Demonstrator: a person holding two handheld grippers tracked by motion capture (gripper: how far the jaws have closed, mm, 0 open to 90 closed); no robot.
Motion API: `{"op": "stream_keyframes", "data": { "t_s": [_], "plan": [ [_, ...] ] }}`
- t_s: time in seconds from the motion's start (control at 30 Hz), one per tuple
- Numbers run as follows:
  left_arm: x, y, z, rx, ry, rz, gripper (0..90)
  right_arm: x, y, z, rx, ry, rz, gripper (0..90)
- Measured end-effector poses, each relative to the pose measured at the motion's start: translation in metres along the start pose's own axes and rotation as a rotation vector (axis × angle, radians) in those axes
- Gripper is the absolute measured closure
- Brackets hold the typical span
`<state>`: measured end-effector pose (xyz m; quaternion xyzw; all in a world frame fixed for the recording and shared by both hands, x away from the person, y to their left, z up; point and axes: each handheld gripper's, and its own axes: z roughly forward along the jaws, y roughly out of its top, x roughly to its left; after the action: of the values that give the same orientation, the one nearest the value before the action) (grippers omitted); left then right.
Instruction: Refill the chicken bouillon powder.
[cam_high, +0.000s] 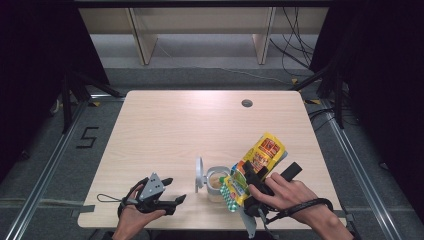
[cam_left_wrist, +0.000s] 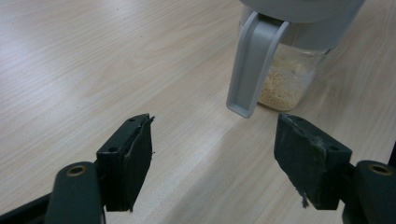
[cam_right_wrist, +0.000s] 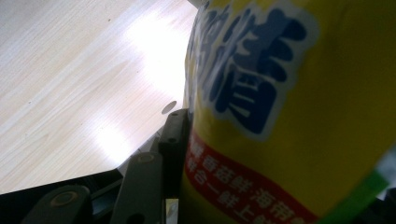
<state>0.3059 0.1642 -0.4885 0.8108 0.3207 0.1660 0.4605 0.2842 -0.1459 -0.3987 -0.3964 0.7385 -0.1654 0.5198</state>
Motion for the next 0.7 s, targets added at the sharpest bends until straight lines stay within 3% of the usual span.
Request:
{"op": "stream_keyframes", "data": {
  "t_s": [0.07,0.5,0.6,0.7],
  "plan": [
    [0.0018,0.001,-0.0013,-0.009,0.0,0.012,27.6,-0.0007,-0.0003,-0.0003,0.005,-0.011,-0.004,61.7],
    [0.0007,0.0003,-0.0003,-0.014,-0.002,-0.01,27.6,-0.0017,0.0001,0.0008,-0.01,-0.006,0.002,61.7],
    [0.0014,0.0009,-0.0014,-0.008,0.001,0.016,27.6,-0.0018,0.0003,0.0003,-0.003,-0.01,-0.006,61.7],
    [0.0011,0.0007,-0.0011,-0.013,0.002,0.0,27.4,-0.0019,-0.0003,-0.0002,-0.002,-0.008,-0.005,61.7]
  ]
}}
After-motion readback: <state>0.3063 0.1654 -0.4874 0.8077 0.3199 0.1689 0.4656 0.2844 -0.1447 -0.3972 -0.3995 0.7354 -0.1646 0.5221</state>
